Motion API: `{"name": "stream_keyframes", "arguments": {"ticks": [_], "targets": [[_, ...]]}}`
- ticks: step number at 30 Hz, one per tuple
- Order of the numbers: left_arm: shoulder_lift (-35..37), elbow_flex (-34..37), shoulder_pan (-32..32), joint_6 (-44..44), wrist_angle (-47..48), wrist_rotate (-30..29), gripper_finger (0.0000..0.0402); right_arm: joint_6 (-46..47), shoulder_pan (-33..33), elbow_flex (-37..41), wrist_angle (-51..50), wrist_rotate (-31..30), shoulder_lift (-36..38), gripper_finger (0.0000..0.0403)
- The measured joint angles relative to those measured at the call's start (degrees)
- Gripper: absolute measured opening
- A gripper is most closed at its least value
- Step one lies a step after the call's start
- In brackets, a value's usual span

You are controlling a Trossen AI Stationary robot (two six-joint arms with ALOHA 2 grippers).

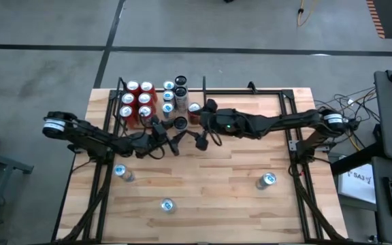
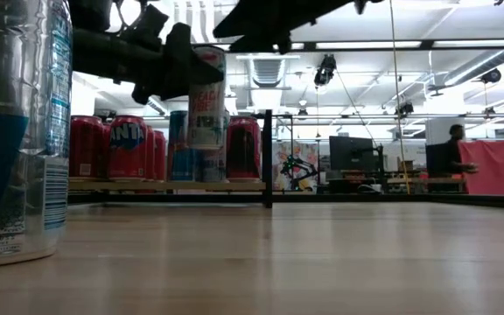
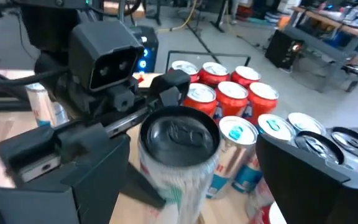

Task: Place canned beverage on shelf
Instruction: Put the white and pink soda can on the shelf aligned with the other white and pink soda can

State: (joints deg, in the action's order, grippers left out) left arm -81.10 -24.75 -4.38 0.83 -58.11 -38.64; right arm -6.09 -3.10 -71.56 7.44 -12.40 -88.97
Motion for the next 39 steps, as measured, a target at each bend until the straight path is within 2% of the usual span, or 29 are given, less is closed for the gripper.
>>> {"name": "stream_keyframes", "arguments": {"ticks": [8, 14, 18, 21, 25, 26, 33, 39], "targets": [[0.15, -0.63, 0.02, -0.69, -0.33, -2.53, 0.0227, 0.11, -1.02, -7.94, -7.17, 0.41, -6.24, 0.0336], [0.15, -0.63, 0.02, -0.6, -0.17, -2.66, 0.0227, 0.89, -1.9, -10.78, -8.37, 0.75, -8.78, 0.0336], [0.15, -0.63, -0.02, -0.97, -0.2, -2.51, 0.0227, 1.36, -2.54, -11.82, -8.77, 3.17, -9.4, 0.0328], [0.15, -0.63, -0.02, -1.24, -0.24, -2.51, 0.0227, 2.13, -2.83, -11.9, -9.02, 3.89, -9.4, 0.0309], [0.15, -0.63, 0.0, -1.65, -0.24, -2.53, 0.0227, 2.58, -3.01, -12.31, -9.98, 4.15, -9.4, 0.0251], [0.15, -0.63, 0.0, -1.62, -0.33, -2.54, 0.0232, 2.59, -3.01, -12.51, -10.21, 4.19, -9.4, 0.024], [0.57, -0.68, -0.07, -2.05, -0.33, -2.46, 0.0312, 2.67, -3.25, -12.5, -11.42, 3.99, -9.29, 0.024], [4.1, -0.7, -0.46, -4.05, 2.76, -2.33, 0.0311, 2.59, -4.67, -12.47, -12.95, 3.86, -7.09, 0.024]]}}
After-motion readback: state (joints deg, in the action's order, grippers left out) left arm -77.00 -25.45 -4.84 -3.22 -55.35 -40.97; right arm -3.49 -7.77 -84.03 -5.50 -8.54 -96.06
